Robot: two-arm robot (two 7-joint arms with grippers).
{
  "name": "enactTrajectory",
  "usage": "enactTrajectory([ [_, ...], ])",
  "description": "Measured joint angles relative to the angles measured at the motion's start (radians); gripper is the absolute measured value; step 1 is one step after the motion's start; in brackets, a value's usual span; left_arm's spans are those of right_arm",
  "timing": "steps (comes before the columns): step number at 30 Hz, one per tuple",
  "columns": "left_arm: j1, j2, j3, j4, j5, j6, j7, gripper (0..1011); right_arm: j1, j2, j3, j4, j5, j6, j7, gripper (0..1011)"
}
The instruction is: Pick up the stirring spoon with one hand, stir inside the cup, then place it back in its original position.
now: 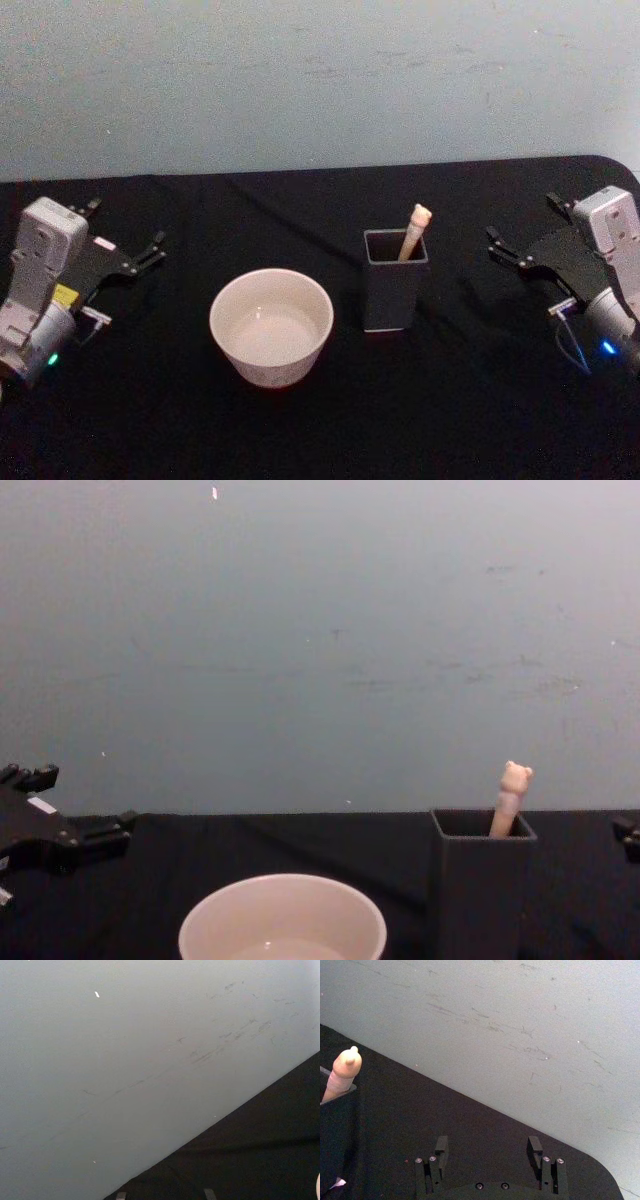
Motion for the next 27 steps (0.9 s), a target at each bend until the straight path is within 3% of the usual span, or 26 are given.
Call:
enactTrajectory([
  [27, 0.0, 0.0, 0.0, 0.0, 0.0, 0.0, 0.0, 1001, 0.0, 0.0, 0.0, 0.0, 0.0, 0.0, 0.0, 1002],
])
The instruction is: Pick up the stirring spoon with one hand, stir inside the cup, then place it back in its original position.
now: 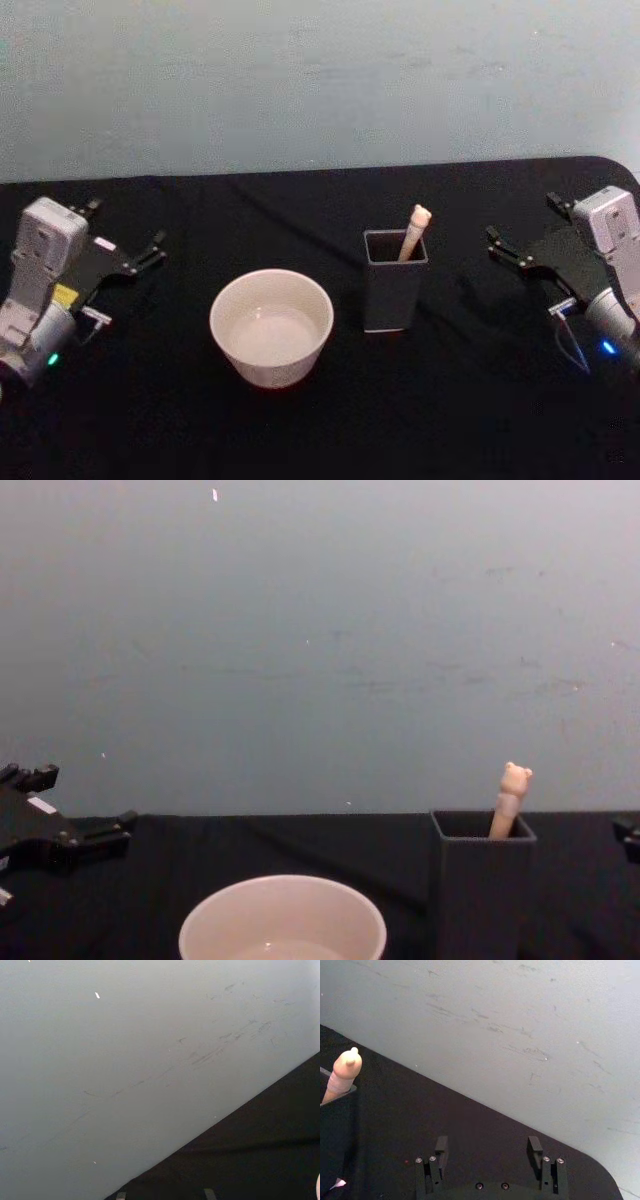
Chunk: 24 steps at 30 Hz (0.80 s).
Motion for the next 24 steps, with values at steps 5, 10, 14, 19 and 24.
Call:
enactTrajectory([
  [5, 0.0, 0.0, 0.0, 0.0, 0.0, 0.0, 0.0, 1001, 0.0, 0.0, 0.0, 0.0, 0.0, 0.0, 0.0, 1002],
  [10, 0.0, 0.0, 0.0, 0.0, 0.0, 0.0, 0.0, 1001, -0.003, -0.001, 0.008, -0.005, 0.002, -0.001, 0.013, 1002],
  [14, 0.0, 0.0, 0.0, 0.0, 0.0, 0.0, 0.0, 1001, -0.016, 0.002, 0.029, -0.031, 0.037, 0.0, 0.053, 1002],
  [19, 0.0, 0.0, 0.0, 0.0, 0.0, 0.0, 0.0, 1001, -0.053, 0.023, 0.074, -0.101, 0.153, 0.016, 0.162, 1002],
  [24, 0.0, 0.0, 0.0, 0.0, 0.0, 0.0, 0.0, 1001, -0.083, 0.049, 0.106, -0.155, 0.266, 0.048, 0.285, 1002],
])
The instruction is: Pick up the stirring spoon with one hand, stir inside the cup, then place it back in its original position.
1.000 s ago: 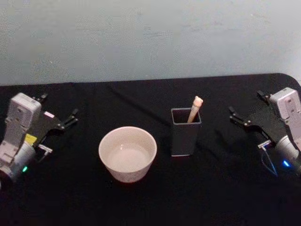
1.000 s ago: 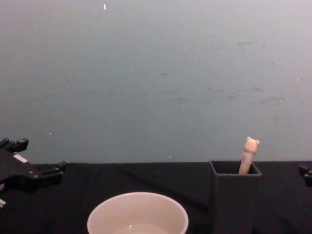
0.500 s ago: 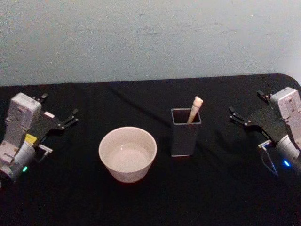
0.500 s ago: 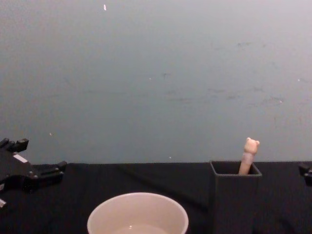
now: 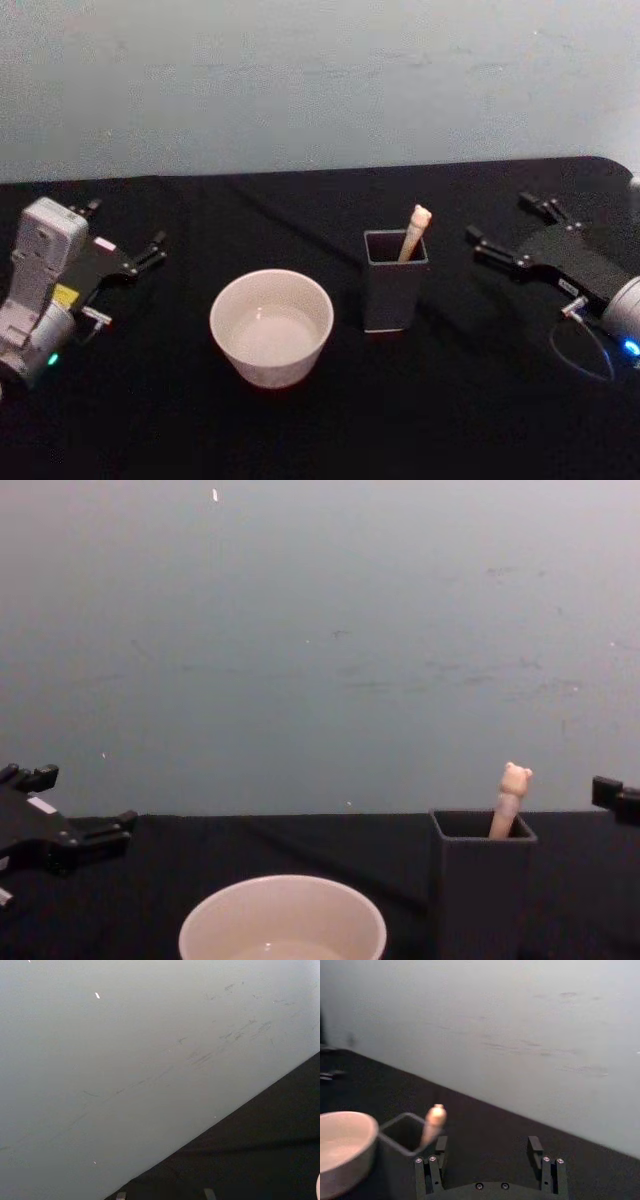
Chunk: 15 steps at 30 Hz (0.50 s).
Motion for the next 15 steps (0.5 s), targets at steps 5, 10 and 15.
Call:
enactTrajectory([
  [5, 0.0, 0.0, 0.0, 0.0, 0.0, 0.0, 0.0, 1001, -0.02, 0.014, 0.016, -0.037, 0.098, 0.053, 0.114, 1002],
  [10, 0.0, 0.0, 0.0, 0.0, 0.0, 0.0, 0.0, 1001, -0.013, -0.011, 0.014, -0.039, 0.134, 0.094, 0.16, 1002],
  [15, 0.0, 0.0, 0.0, 0.0, 0.0, 0.0, 0.0, 1001, 0.014, -0.045, 0.001, -0.016, 0.128, 0.115, 0.167, 1002],
])
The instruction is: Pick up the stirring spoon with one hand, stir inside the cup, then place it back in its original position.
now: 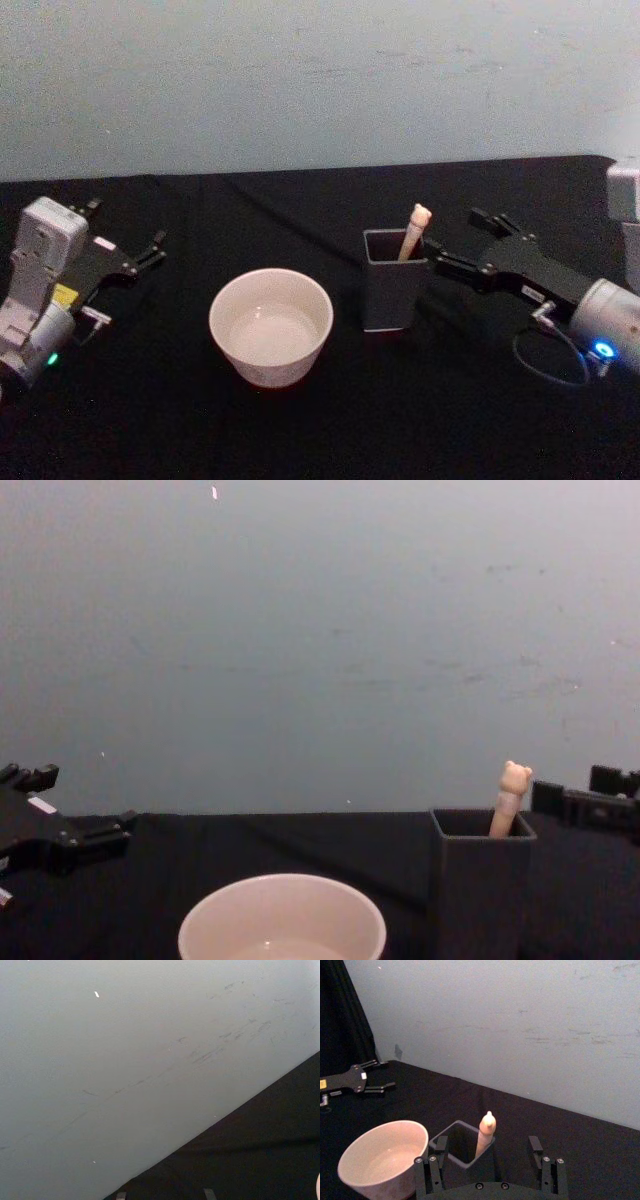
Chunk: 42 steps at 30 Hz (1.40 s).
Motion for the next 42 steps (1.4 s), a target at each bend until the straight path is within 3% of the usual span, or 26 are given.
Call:
enactTrajectory([
  [6, 0.0, 0.0, 0.0, 0.0, 0.0, 0.0, 0.0, 1002, 0.063, -0.065, -0.02, 0.063, -0.031, 0.029, -0.013, 1002],
  [18, 0.0, 0.0, 0.0, 0.0, 0.0, 0.0, 0.0, 1001, 0.13, -0.131, -0.038, 0.147, -0.074, 0.046, -0.008, 1002],
  [25, 0.0, 0.0, 0.0, 0.0, 0.0, 0.0, 0.0, 1001, 0.138, -0.147, -0.039, 0.157, -0.097, 0.039, -0.005, 1002],
  [36, 0.0, 0.0, 0.0, 0.0, 0.0, 0.0, 0.0, 1001, 0.138, -0.145, -0.038, 0.157, -0.095, 0.038, -0.006, 1002],
  [42, 0.0, 0.0, 0.0, 0.0, 0.0, 0.0, 0.0, 1001, 0.137, -0.145, -0.038, 0.157, -0.094, 0.038, -0.006, 903],
])
